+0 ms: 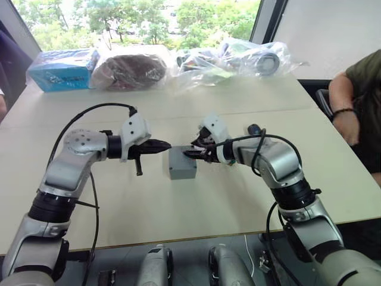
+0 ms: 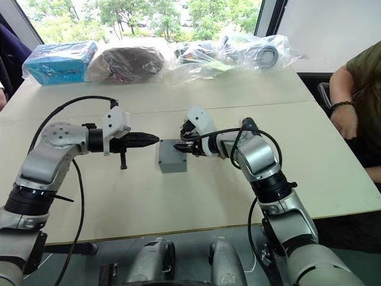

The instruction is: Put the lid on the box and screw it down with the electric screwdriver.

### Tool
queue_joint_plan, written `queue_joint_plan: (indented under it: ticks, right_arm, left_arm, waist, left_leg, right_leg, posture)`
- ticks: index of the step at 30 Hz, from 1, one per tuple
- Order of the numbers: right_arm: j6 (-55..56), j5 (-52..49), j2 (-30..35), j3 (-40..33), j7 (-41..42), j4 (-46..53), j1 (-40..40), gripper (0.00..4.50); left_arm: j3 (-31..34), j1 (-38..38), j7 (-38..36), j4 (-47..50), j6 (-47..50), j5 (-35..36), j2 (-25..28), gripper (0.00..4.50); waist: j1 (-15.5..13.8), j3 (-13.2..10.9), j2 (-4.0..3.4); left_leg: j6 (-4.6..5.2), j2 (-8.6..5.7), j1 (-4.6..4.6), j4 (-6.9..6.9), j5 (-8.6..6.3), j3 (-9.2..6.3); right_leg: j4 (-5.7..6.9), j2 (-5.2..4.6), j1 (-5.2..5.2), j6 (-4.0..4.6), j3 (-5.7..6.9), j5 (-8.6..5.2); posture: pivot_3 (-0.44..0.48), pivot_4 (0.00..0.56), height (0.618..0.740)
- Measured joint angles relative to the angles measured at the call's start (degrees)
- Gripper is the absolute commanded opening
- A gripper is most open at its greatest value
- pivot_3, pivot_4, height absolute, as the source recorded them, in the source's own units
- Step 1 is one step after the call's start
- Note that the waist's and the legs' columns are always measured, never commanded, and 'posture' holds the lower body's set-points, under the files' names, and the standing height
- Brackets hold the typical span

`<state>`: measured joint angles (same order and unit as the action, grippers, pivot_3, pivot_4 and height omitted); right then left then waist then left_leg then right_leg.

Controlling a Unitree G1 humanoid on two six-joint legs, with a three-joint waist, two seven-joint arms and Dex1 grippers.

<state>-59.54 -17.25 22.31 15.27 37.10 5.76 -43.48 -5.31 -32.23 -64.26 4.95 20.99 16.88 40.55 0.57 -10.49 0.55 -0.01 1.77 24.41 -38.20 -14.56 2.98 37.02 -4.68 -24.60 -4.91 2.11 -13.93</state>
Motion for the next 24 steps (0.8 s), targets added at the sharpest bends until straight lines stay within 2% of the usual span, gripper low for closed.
queue_joint_plan:
  ticks: [3,4,6,12,15,17,24]
  right_arm:
    - [-2.1,-0.1,3.8,-0.6,0.4,2.9,-0.1,4.36]
    - [-3.1,-0.2,5.7,-1.4,0.6,3.8,-0.5,4.44]
    - [-4.6,-0.5,8.2,-3.0,0.7,4.9,-1.7,4.44]
    - [-15.9,-1.6,23.6,-4.0,3.6,6.1,-7.8,4.44]
    - [-21.3,-2.0,30.0,1.0,6.3,3.0,-11.1,4.44]
    - [-23.2,-1.8,31.9,4.3,7.4,-0.7,-12.9,4.44]
    - [-24.8,-0.5,30.8,16.9,12.3,-17.3,-20.6,4.44]
  left_arm:
    - [0.0,0.0,-0.1,0.5,0.2,0.3,-0.1,0.0]
    - [0.0,-0.1,-0.3,0.9,0.5,0.8,-0.2,0.0]
    - [-0.1,-0.1,-0.4,1.6,1.0,1.2,-0.6,0.0]
    - [-0.6,-3.0,-1.3,3.6,1.7,3.6,-2.6,0.0]
    - [-0.8,-3.9,-1.6,4.6,2.2,4.4,-3.8,0.0]
    - [-0.8,-4.1,-1.5,4.9,2.2,5.1,-4.8,0.0]
    - [-2.0,-4.6,-1.5,6.2,2.2,5.8,-6.3,0.0]
  waist:
    - [0.0,0.0,0.0]
    - [0.0,0.0,0.0]
    - [0.1,0.0,0.0]
    - [0.0,0.0,0.01]
    - [0.3,0.0,0.01]
    - [0.4,0.0,0.01]
    - [0.2,0.0,0.0]
  left_leg:
    - [0.0,0.0,0.01,-0.01,0.0,0.0]
    - [0.0,0.0,0.0,-0.01,0.0,-0.01]
    - [0.0,0.01,0.0,-0.01,0.0,0.0]
    - [0.01,-0.01,0.0,-0.01,-0.01,-0.01]
    - [0.01,0.02,-0.01,0.02,-0.01,-0.01]
    - [0.01,0.02,-0.02,0.03,-0.01,-0.01]
    - [0.02,0.0,0.01,0.04,-0.01,0.0]
  right_leg:
    - [-0.01,0.0,0.0,0.0,0.0,0.0]
    - [-0.01,0.0,0.0,0.0,0.0,0.0]
    - [-0.02,0.01,0.0,0.0,0.0,0.0]
    - [-0.05,-0.01,0.0,0.01,-0.01,0.0]
    - [-0.05,0.04,-0.03,0.02,-0.04,-0.01]
    - [-0.04,0.05,-0.06,0.02,-0.11,-0.01]
    - [-0.06,0.03,-0.12,0.01,-0.19,-0.01]
  posture:
    - [0.0,0.15,0.74]
    - [0.0,0.15,0.74]
    - [0.0,0.15,0.74]
    - [0.0,0.15,0.74]
    - [0.0,0.15,0.74]
    - [0.0,0.15,0.74]
    - [0.0,0.15,0.74]
